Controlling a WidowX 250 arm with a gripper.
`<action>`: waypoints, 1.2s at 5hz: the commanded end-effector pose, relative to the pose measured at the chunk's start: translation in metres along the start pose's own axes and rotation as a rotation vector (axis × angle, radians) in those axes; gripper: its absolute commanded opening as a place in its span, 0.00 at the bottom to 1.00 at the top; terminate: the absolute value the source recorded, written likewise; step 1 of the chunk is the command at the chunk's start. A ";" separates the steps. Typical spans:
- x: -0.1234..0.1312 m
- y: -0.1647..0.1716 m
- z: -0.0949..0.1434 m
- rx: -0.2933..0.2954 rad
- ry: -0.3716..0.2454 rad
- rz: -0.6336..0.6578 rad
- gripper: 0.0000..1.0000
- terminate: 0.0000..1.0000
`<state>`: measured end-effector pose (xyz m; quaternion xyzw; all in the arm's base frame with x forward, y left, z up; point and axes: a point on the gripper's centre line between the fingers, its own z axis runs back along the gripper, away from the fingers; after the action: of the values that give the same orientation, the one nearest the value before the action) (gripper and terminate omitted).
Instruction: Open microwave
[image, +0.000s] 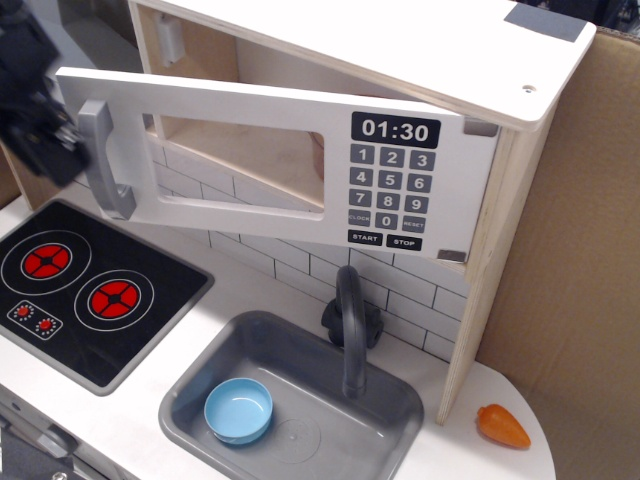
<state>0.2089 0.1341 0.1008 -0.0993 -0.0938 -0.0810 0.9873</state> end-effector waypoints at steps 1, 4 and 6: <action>0.014 -0.028 0.091 -0.201 0.054 0.019 1.00 0.00; 0.108 0.002 0.075 -0.023 -0.187 0.343 1.00 0.00; 0.107 0.022 0.030 0.104 -0.161 0.306 1.00 0.00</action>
<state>0.3117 0.1345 0.1260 -0.0774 -0.1447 0.0857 0.9827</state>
